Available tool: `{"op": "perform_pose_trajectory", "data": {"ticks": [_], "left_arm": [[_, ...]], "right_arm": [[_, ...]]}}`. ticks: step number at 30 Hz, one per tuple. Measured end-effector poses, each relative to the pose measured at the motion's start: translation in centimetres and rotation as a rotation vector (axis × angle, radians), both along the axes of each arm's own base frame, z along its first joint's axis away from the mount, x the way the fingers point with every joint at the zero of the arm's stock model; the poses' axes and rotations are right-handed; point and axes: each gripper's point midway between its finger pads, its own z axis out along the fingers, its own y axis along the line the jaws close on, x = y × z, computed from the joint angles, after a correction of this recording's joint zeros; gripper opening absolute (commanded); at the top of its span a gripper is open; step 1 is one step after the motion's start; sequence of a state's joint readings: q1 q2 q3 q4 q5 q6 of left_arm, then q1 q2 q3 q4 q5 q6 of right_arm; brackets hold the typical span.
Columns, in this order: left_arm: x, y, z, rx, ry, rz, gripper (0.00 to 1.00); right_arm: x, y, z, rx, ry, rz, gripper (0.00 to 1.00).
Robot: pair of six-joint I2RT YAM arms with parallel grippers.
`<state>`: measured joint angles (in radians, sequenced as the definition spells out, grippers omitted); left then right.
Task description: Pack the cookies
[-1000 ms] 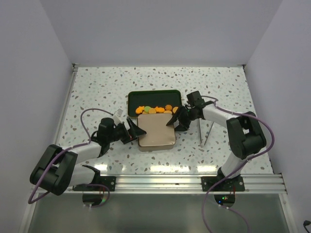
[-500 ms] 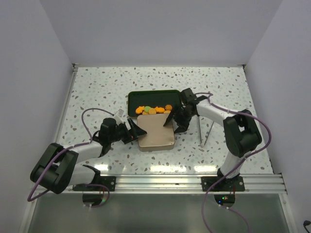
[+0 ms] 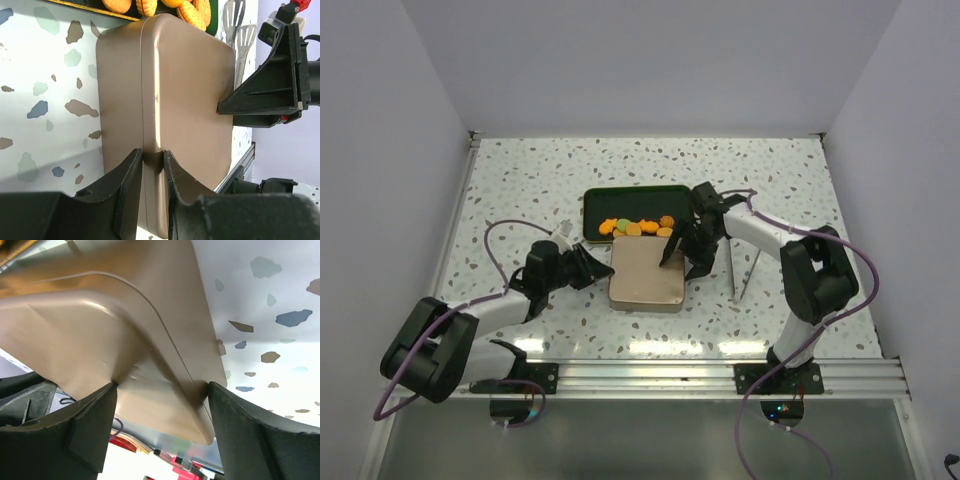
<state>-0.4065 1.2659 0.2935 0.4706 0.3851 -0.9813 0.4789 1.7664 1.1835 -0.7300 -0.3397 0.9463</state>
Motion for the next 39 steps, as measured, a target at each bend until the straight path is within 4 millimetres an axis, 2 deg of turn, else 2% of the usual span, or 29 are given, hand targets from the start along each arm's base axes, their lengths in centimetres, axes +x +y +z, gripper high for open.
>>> {"op": "perform_pose_trajectory", "data": {"ticks": [8,10,11,14,18,24,30,34,39], "left_arm": [[-0.8,-0.7,-0.1,0.005,0.019,-0.043,0.35],[-1.1,-0.8,-0.1,0.016,0.026,-0.062,0.44],[-1.2,-0.8,-0.1,0.020,0.029,-0.067,0.54],[-1.6,-0.5,0.0,0.038,0.027,-0.075,0.72],[-1.7,0.3,0.2,0.056,0.022,-0.066,0.84],[-1.1,2.0,0.8,0.094,0.015,-0.024,0.87],[0.1,4.3,3.0,0.123,-0.049,0.046,0.87],[0.2,5.3,4.0,0.144,-0.064,0.078,0.87],[0.3,5.8,5.6,0.160,-0.086,0.100,0.87]], "right_arm": [[-0.7,-0.7,0.2,-0.046,0.011,0.045,0.85],[-0.7,-1.0,0.4,-0.060,0.010,0.054,0.90],[-0.7,-1.2,0.5,-0.064,0.009,0.059,0.91],[-0.6,-1.5,0.8,-0.071,0.005,0.076,0.92],[-0.7,-2.1,0.9,-0.087,-0.001,0.100,0.93],[-0.9,-3.6,1.4,-0.101,-0.035,0.126,0.88],[-0.9,-4.3,0.7,-0.079,-0.063,0.130,0.71],[-0.4,-3.3,0.3,-0.057,-0.090,0.156,0.62],[-0.7,-0.4,0.3,-0.009,-0.108,0.210,0.57]]}}
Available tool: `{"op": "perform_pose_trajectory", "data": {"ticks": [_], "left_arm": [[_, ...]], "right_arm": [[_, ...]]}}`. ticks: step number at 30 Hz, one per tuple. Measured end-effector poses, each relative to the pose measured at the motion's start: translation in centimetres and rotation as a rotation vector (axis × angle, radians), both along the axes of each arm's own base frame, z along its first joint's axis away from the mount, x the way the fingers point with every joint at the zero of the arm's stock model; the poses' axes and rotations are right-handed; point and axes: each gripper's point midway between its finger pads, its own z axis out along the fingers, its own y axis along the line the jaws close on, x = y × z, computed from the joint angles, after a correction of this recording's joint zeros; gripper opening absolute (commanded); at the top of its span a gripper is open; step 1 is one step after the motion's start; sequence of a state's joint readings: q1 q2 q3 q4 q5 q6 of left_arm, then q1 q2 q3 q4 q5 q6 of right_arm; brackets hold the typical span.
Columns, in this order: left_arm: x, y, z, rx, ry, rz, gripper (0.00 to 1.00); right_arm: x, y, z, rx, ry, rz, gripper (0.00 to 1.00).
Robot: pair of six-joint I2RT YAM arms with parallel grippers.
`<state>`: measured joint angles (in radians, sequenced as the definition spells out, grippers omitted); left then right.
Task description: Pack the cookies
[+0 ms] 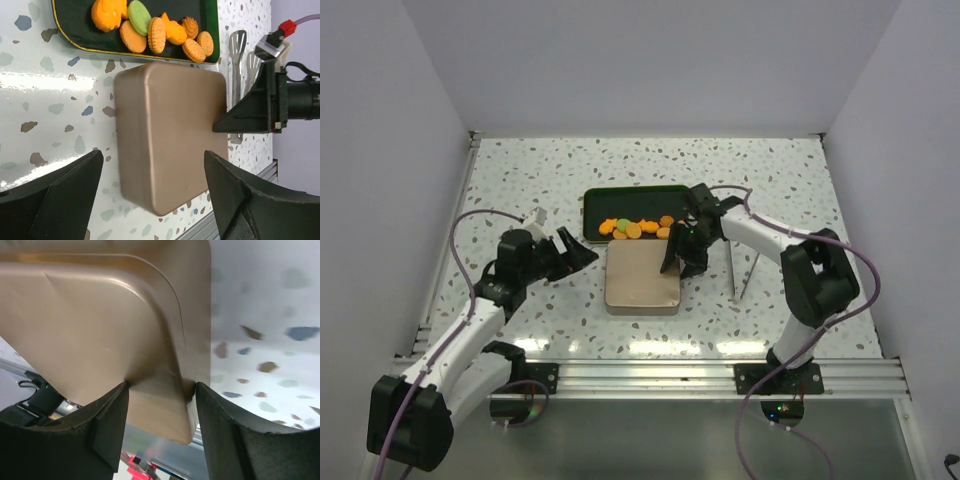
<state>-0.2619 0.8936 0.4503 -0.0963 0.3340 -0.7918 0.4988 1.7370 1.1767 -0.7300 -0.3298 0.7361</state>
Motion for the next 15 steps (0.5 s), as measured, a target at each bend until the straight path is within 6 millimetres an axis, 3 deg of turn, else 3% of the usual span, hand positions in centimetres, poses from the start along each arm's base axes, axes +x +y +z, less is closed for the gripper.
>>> {"op": "perform_pose_trajectory", "data": {"ticks": [9,15], "left_arm": [[-0.4,0.9,3.6,0.007,-0.064,0.040,0.88],[-1.2,2.2,5.0,0.037,-0.083,0.088,0.88]], "right_arm": [[-2.0,8.4,-0.2,0.109,0.062,0.070,0.55],[-1.6,13.3,0.1,0.153,0.090,0.080,0.57]]}}
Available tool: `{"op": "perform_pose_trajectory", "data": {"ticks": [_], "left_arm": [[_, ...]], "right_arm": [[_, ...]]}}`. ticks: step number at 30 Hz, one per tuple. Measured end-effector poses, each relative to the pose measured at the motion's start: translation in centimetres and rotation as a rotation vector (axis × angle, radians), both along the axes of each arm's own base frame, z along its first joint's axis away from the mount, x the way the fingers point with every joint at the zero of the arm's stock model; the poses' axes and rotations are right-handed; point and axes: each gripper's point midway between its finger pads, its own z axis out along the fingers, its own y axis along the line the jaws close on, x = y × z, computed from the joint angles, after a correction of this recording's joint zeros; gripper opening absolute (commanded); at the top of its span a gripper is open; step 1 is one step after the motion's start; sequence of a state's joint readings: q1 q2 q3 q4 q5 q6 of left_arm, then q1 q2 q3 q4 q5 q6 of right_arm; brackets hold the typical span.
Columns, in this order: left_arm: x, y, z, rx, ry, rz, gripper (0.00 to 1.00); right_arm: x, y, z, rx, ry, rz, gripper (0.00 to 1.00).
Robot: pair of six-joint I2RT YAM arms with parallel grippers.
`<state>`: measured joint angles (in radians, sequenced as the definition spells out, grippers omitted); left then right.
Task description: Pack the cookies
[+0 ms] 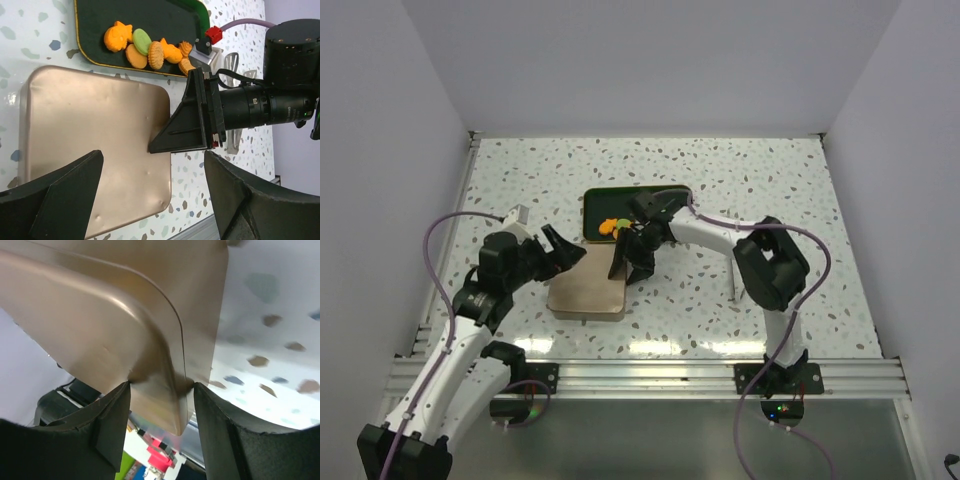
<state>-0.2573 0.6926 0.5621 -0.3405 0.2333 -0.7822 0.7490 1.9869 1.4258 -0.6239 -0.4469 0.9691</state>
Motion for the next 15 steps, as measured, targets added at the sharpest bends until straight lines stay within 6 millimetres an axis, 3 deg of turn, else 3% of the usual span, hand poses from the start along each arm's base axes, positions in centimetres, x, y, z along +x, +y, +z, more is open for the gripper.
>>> {"op": "perform_pose_trajectory", "data": {"ticks": [4,6,9,12,14,15], "left_arm": [[-0.6,1.1,0.1,0.043,0.009,0.036,0.88],[-0.7,1.7,0.4,0.066,0.011,0.059,0.89],[-0.5,2.6,1.4,0.103,-0.005,0.095,0.92],[0.0,3.6,2.6,0.144,-0.029,0.138,0.96],[0.6,4.5,3.5,0.183,-0.043,0.182,1.00],[0.9,5.1,3.9,0.205,-0.049,0.210,1.00]], "right_arm": [[0.5,1.2,0.6,-0.002,-0.039,0.020,0.65],[0.9,1.0,1.2,-0.018,-0.077,0.043,0.73],[1.5,0.0,2.6,-0.052,-0.165,0.089,0.79],[1.6,-1.8,5.7,-0.070,-0.279,0.134,0.82],[1.7,-3.0,9.5,-0.053,-0.401,0.148,0.86],[1.7,-3.8,11.7,-0.039,-0.478,0.152,0.95]]}}
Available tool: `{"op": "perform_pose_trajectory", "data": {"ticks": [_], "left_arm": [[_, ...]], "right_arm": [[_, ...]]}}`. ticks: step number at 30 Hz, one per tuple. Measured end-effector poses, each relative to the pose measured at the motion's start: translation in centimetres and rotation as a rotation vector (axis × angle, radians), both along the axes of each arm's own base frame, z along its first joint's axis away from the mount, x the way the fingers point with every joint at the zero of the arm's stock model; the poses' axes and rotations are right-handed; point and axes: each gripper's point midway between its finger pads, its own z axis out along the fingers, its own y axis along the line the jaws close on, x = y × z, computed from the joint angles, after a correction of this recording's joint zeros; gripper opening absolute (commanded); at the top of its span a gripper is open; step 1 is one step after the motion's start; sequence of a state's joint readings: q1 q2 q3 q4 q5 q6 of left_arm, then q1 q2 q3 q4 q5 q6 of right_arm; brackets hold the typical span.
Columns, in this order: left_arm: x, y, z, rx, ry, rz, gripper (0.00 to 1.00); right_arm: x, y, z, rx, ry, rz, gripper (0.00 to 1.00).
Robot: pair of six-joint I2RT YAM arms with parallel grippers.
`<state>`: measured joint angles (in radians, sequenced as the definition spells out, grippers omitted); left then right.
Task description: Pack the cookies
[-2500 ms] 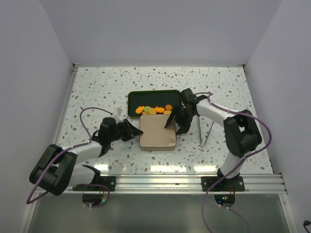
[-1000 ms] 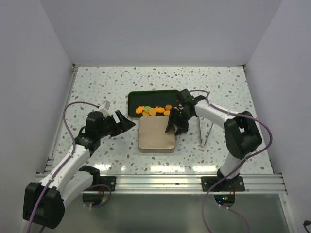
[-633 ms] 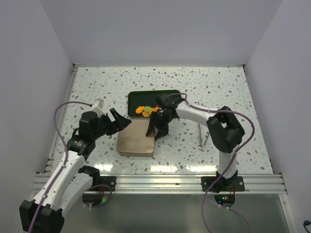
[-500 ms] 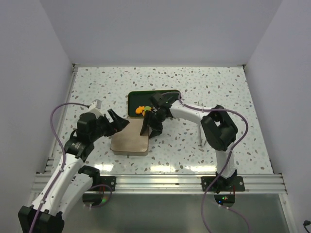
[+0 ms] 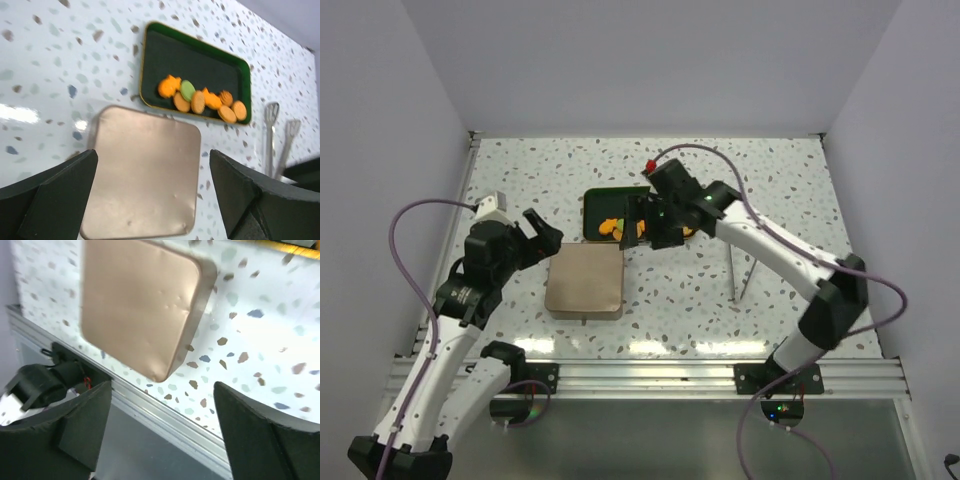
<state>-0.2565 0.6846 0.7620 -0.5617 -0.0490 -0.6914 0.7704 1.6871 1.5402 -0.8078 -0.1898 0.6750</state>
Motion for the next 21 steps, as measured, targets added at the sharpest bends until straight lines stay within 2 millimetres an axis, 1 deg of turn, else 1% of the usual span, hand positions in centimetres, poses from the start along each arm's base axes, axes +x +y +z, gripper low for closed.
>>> {"op": "perform_pose_trajectory", "data": {"ticks": [1,2,4,5,7,9,10,11,13,14,15,16,17,19,21], "left_arm": [[0.4,0.8,0.5,0.028,-0.011,0.039,1.00],[0.8,1.5,0.8,0.054,-0.022,0.071,1.00],[1.3,2.8,0.9,0.104,-0.034,0.132,1.00],[1.5,3.7,0.9,0.138,-0.037,0.163,1.00],[2.1,5.1,0.9,0.198,-0.068,0.224,1.00],[2.6,6.6,0.1,0.269,-0.098,0.275,1.00],[2.8,7.4,-0.9,0.315,-0.104,0.302,1.00],[2.8,7.9,-1.9,0.349,-0.093,0.316,1.00],[2.7,9.2,-4.7,0.442,-0.061,0.345,1.00],[2.7,9.7,-6.0,0.483,-0.045,0.350,1.00],[2.7,10.2,-7.6,0.530,-0.026,0.350,1.00],[2.6,10.4,-8.7,0.561,-0.011,0.340,1.00],[2.6,10.5,-10.0,0.594,0.001,0.323,1.00],[2.5,10.7,-11.9,0.643,0.008,0.297,1.00],[2.6,10.9,-13.1,0.671,-0.005,0.283,1.00]], "right_arm": [[-0.1,-0.9,2.4,0.026,-0.074,0.000,0.98],[-0.4,-1.8,5.0,0.061,-0.162,0.002,0.99],[-1.3,-4.4,9.2,0.128,-0.339,-0.013,0.99],[-1.9,-5.8,10.7,0.155,-0.419,-0.027,0.99],[-3.0,-8.5,12.3,0.194,-0.550,-0.060,0.99],[-3.9,-10.5,11.9,0.199,-0.621,-0.085,0.99],[-4.2,-11.3,11.5,0.201,-0.653,-0.097,0.99],[-4.3,-12.0,10.4,0.187,-0.670,-0.108,0.99],[-4.4,-13.0,8.1,0.151,-0.684,-0.118,0.99],[-4.5,-13.6,7.0,0.128,-0.690,-0.120,0.99],[-4.6,-14.0,6.0,0.106,-0.690,-0.119,0.99],[-4.6,-14.4,5.3,0.089,-0.697,-0.121,0.99],[-4.6,-14.7,4.7,0.074,-0.704,-0.121,0.99],[-4.6,-15.2,4.7,0.059,-0.725,-0.127,0.99],[-4.4,-15.4,4.9,0.049,-0.741,-0.129,0.99]]}}
